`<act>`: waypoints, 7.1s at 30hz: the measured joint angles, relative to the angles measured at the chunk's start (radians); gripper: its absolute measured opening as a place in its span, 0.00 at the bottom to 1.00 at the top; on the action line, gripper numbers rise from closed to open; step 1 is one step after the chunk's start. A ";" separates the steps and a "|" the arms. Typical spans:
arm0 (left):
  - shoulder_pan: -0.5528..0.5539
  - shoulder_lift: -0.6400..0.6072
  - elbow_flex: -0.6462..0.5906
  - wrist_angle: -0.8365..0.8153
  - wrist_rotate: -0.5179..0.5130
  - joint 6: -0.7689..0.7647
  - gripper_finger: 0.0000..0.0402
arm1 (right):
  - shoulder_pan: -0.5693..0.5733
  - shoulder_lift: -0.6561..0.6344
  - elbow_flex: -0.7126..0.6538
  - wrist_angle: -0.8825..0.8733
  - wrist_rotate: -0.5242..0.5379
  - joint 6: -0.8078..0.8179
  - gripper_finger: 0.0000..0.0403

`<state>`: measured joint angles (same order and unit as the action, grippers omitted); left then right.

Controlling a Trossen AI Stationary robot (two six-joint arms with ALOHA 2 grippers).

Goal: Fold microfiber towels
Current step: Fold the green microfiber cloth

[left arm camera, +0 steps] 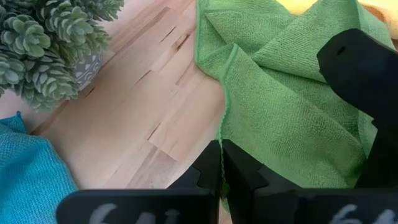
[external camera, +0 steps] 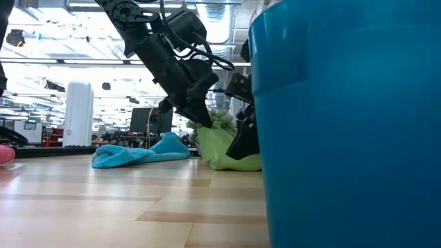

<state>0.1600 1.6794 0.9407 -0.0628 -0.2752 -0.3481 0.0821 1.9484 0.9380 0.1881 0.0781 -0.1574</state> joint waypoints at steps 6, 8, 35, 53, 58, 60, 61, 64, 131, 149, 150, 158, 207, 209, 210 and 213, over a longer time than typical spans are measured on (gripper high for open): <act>0.000 0.000 0.000 -0.004 -0.003 0.005 0.00 | 0.011 -0.013 0.019 -0.009 0.002 0.000 0.10; 0.000 0.000 0.000 -0.011 -0.007 0.005 0.00 | 0.016 -0.039 0.020 -0.019 0.002 -0.001 0.10; 0.003 0.000 0.000 -0.069 -0.101 0.020 0.00 | 0.038 -0.434 0.022 -0.277 -0.009 -0.005 0.10; -0.002 -0.121 -0.001 -0.131 0.050 -0.006 0.00 | 0.086 -0.644 0.022 -0.303 0.271 -0.029 0.03; -0.005 -0.280 -0.001 -0.146 0.049 -0.006 0.00 | 0.095 -0.762 0.022 -0.345 0.406 -0.037 0.05; -0.004 -0.347 0.000 -0.150 0.030 -0.006 0.00 | 0.095 -0.801 0.022 -0.353 0.436 -0.037 0.05; -0.004 -0.379 0.000 -0.156 0.017 -0.006 0.00 | 0.095 -0.817 0.022 -0.353 0.448 -0.038 0.05; -0.004 -0.471 0.000 -0.160 -0.007 -0.006 0.00 | 0.092 -0.859 0.022 -0.342 0.462 -0.066 0.04; -0.008 -0.743 -0.046 -0.423 0.071 -0.074 0.00 | 0.058 -0.913 -0.086 -0.432 0.554 0.213 0.06; -0.174 -0.736 -0.126 -0.421 -0.051 -0.269 0.00 | 0.334 -0.913 -0.256 -0.351 0.746 0.598 0.07; -0.167 -0.725 -0.125 -0.420 -0.071 -0.268 0.00 | 0.328 -0.913 -0.256 -0.370 0.762 0.615 0.07; -0.093 -0.568 -0.125 -0.396 -0.054 -0.222 0.00 | 0.252 -0.880 -0.254 -0.487 0.773 0.747 0.07; 0.031 -0.379 -0.125 -0.256 0.027 -0.172 0.00 | 0.099 -0.570 -0.237 -0.657 0.627 1.023 0.12; 0.031 -0.352 -0.125 -0.249 0.027 -0.167 0.00 | 0.090 -0.546 -0.237 -0.656 0.626 1.023 0.12; 0.031 -0.340 -0.125 -0.245 0.026 -0.163 0.00 | 0.085 -0.539 -0.237 -0.656 0.626 1.023 0.12; 0.037 -0.309 -0.125 -0.220 0.015 -0.155 0.00 | 0.070 -0.518 -0.236 -0.663 0.623 1.024 0.12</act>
<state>0.1966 1.3705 0.8154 -0.2823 -0.2606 -0.5031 0.1525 1.4301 0.7017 -0.4747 0.7013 0.8664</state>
